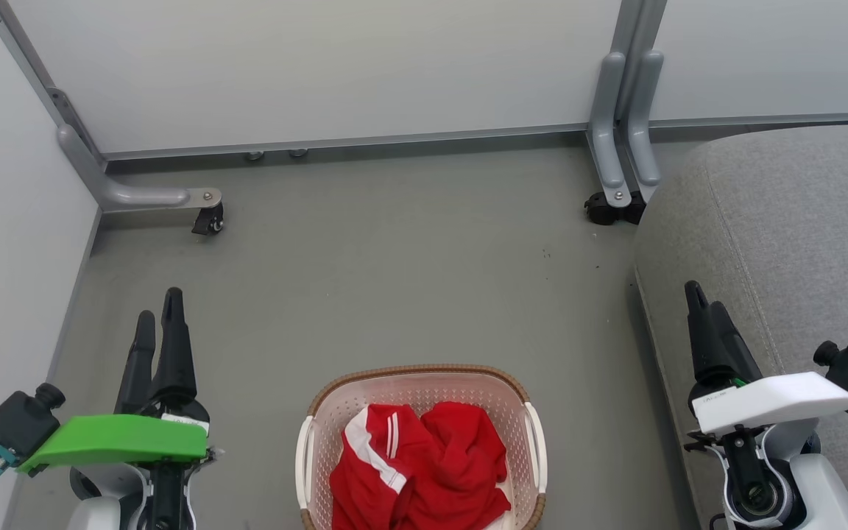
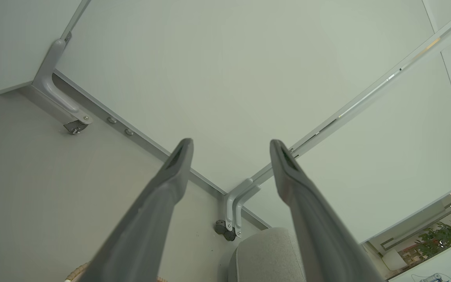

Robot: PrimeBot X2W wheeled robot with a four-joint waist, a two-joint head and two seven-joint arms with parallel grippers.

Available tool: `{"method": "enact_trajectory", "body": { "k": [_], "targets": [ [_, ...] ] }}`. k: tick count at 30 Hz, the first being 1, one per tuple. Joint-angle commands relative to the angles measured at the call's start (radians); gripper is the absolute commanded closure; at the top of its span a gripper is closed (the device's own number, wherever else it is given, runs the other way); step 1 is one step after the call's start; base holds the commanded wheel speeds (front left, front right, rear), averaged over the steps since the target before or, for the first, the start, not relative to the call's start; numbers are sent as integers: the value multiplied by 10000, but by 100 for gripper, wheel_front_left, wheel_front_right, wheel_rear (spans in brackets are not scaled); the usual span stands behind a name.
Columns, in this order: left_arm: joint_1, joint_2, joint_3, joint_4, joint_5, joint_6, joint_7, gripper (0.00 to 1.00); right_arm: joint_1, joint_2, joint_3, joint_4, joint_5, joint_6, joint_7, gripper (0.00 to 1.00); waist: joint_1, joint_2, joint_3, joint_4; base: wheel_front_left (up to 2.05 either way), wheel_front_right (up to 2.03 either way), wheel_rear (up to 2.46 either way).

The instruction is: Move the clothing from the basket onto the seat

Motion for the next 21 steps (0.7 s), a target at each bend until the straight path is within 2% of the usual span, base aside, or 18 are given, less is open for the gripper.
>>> {"method": "enact_trajectory", "body": {
  "k": [1, 21],
  "targets": [
    [-182, 134, -49, -158, 426, -29, -106, 0, -242, -89, 60, -183, -424, 59, -107, 0, 0, -1, -2, 4, 0, 0, 0],
    [-42, 335, -447, 72, 3614, -37, -688, 0, -235, -226, 497, -321, -3725, 64, -683, 0, 0, -1, -35, 34, 0, 0, 0]
  ]
}}
